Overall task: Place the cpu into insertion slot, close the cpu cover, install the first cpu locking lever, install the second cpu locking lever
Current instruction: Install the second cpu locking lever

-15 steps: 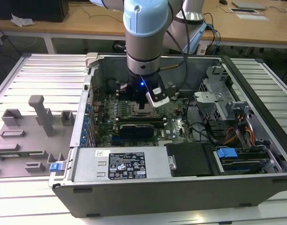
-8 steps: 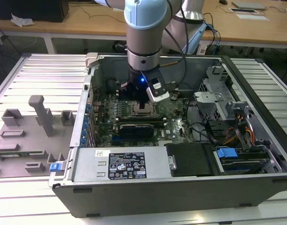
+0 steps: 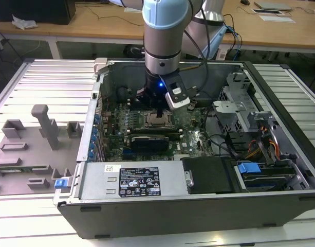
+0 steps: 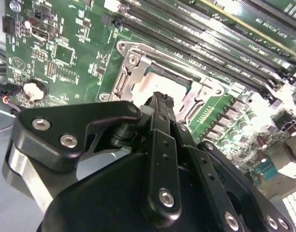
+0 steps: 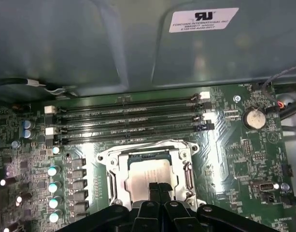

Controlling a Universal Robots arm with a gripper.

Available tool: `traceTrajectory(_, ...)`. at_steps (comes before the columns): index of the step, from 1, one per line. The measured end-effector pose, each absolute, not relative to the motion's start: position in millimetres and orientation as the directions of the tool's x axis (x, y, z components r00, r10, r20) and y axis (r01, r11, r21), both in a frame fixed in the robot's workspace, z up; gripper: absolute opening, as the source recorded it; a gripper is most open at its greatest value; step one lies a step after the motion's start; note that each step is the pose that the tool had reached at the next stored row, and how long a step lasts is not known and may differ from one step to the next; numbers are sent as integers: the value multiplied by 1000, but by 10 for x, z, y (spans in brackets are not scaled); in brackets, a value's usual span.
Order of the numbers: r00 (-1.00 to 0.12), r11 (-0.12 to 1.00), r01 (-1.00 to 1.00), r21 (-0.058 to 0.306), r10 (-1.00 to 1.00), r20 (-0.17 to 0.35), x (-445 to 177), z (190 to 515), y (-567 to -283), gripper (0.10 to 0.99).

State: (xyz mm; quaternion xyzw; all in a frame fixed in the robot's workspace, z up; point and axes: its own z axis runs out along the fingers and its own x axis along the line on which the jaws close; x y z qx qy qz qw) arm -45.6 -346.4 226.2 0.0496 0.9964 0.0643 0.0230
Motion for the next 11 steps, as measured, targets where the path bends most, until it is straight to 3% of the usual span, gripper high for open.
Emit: traceTrajectory(11, -994, 989, 96, 114, 101, -41, -456, 2300, -3458, 106)
